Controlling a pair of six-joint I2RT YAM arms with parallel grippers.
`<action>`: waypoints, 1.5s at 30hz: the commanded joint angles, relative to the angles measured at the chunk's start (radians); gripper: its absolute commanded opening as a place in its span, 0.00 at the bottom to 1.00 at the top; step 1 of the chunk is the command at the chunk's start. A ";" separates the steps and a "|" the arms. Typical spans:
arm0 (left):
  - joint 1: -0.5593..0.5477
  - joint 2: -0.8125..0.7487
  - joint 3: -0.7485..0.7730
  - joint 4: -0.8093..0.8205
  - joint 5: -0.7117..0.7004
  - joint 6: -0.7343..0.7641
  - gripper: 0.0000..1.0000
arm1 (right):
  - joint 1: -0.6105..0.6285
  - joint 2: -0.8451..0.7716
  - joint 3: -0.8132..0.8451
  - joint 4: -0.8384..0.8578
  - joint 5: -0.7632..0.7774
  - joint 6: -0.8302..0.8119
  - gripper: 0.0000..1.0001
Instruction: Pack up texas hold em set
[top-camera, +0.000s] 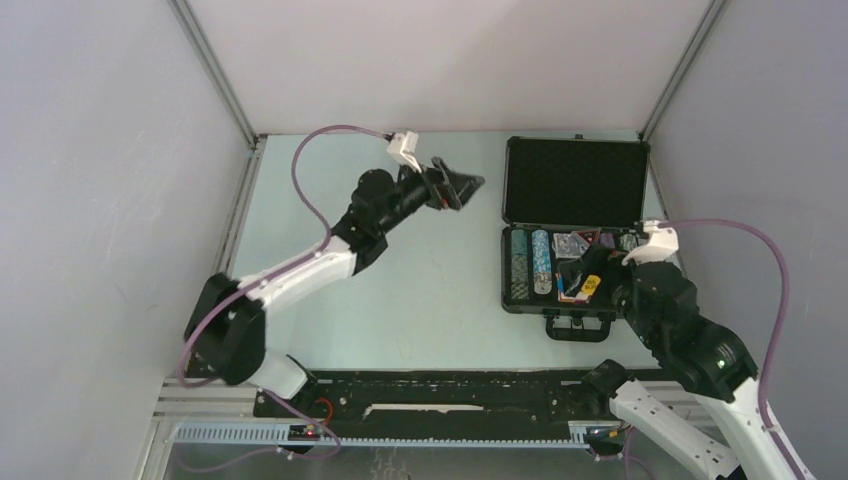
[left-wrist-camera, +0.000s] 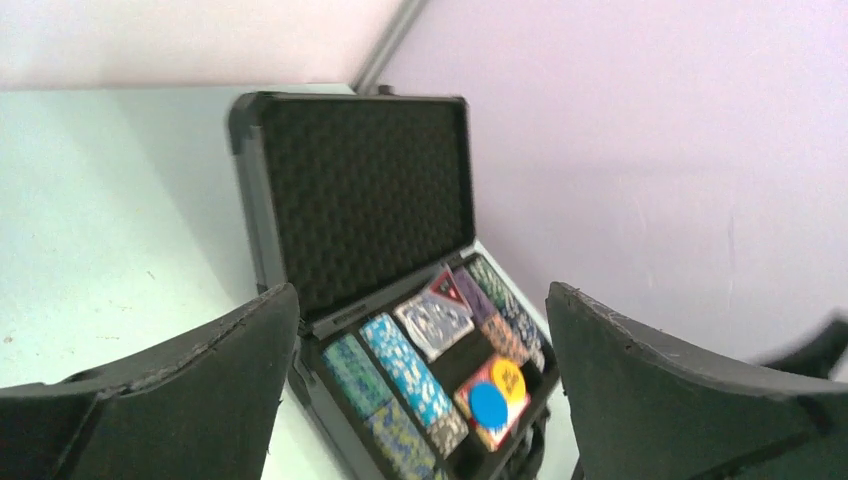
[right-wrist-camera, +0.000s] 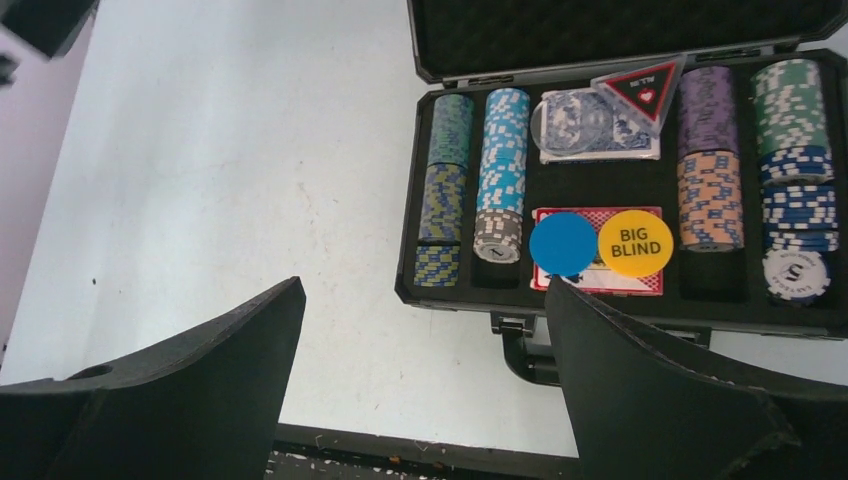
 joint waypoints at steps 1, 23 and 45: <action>0.086 0.217 0.161 0.099 0.021 -0.355 0.98 | 0.001 0.064 0.023 0.052 -0.047 0.037 1.00; 0.118 0.909 0.801 0.267 0.064 -0.291 1.00 | -0.133 0.193 -0.009 0.105 -0.083 -0.012 1.00; 0.098 1.110 0.994 0.334 0.134 -0.517 0.77 | -0.257 0.158 -0.007 0.121 -0.211 -0.042 1.00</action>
